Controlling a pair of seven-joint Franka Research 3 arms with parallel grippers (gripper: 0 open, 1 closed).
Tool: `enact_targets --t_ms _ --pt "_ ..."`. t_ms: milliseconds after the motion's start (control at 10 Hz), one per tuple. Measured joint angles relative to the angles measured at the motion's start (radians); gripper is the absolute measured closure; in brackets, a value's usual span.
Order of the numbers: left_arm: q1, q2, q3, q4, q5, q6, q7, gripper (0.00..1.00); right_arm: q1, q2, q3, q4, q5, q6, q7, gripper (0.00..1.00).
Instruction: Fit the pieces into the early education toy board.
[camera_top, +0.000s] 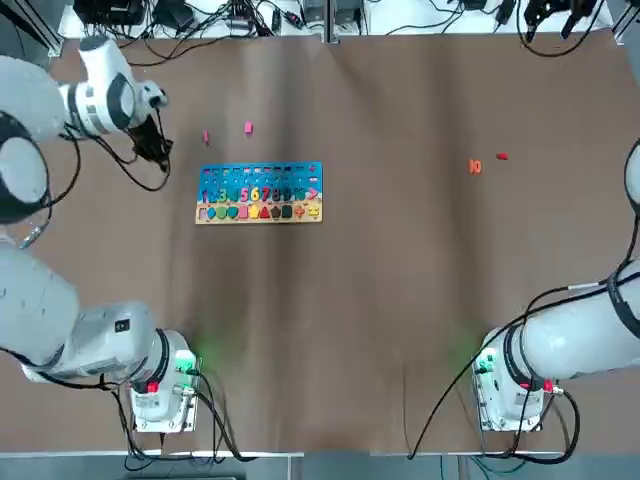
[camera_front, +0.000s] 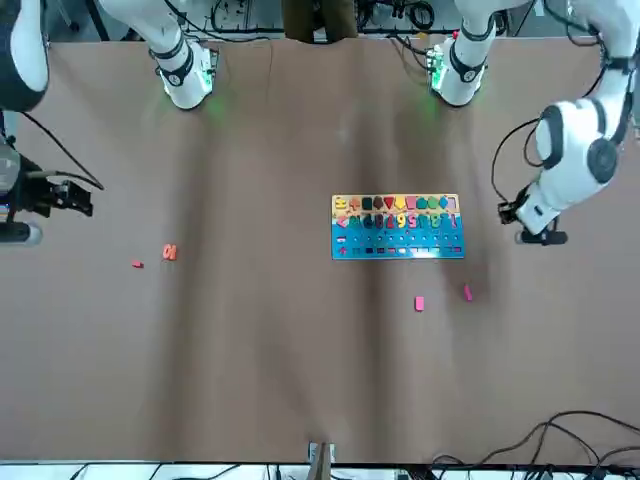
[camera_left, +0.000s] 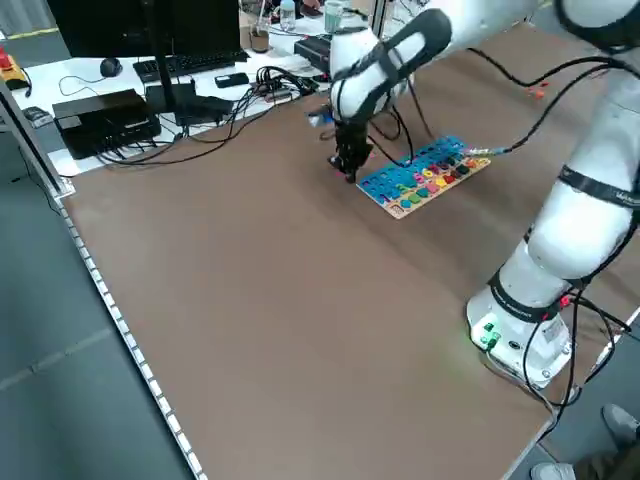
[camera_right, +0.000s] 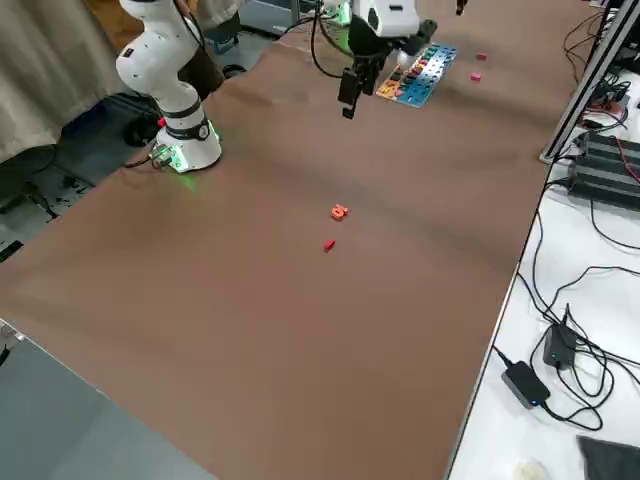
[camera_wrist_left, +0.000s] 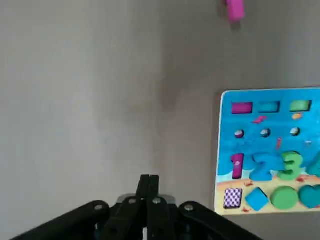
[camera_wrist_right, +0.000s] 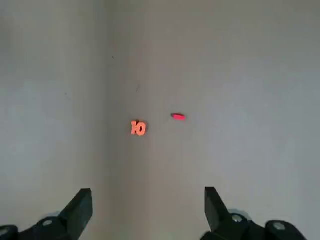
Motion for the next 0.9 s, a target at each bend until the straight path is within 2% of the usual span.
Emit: enact_targets --t_ms 300,500,900 --pt "-0.011 0.109 -0.049 -0.032 0.0 0.157 -0.05 0.99 0.0 0.007 0.002 -0.063 0.0 0.057 0.0 0.01" --pt "-0.036 0.142 -0.051 -0.046 0.0 0.195 -0.098 0.99 0.002 0.007 0.006 -0.081 0.0 0.065 0.0 0.01" --pt "-0.084 0.148 -0.055 -0.052 0.0 0.204 -0.177 0.99 0.005 0.007 0.011 -0.082 0.0 0.081 0.001 0.01"
